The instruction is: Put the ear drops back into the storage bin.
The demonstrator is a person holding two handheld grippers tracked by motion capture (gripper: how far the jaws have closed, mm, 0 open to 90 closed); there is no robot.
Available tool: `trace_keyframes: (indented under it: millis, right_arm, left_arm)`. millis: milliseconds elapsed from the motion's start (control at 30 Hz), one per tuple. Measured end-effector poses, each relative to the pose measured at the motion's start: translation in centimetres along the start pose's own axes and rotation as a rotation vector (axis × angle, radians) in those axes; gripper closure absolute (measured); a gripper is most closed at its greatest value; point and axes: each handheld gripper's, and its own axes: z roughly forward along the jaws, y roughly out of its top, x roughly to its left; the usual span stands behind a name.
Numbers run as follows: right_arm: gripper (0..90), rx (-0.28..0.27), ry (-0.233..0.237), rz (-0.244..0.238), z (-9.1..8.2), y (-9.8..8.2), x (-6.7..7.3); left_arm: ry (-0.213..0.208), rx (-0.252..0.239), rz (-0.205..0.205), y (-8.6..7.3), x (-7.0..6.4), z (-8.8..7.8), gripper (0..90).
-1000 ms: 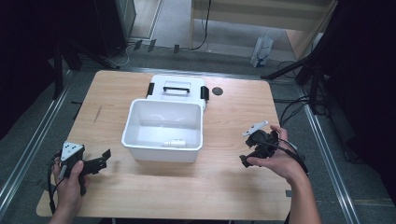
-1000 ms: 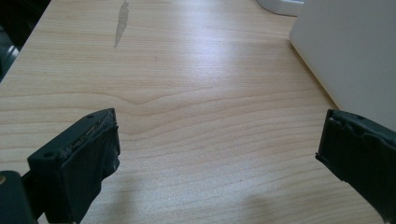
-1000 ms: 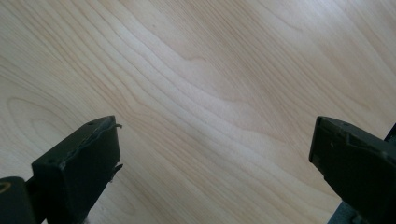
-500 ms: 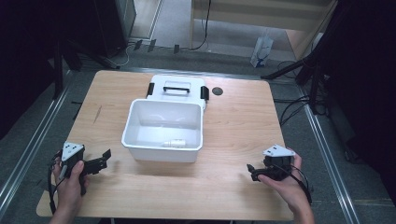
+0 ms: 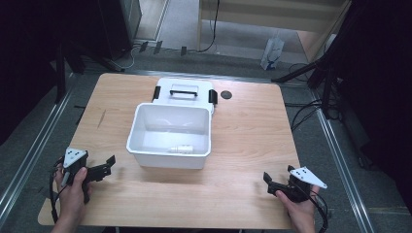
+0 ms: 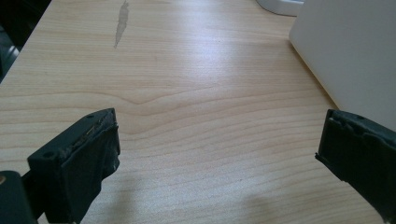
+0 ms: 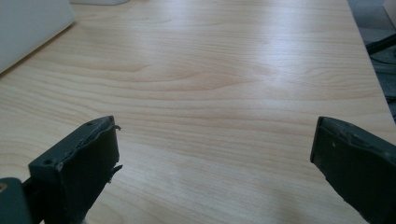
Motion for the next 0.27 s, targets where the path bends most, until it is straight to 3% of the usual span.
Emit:
trace_keyframes:
  millis: [267]
  right_arm:
    - [1.5, -0.042, 0.009, 0.079, -0.06, -0.1, -0.64]
  left_arm:
    - [-0.007, 0.003, -0.027, 0.02, 0.33, -0.04, 0.0]
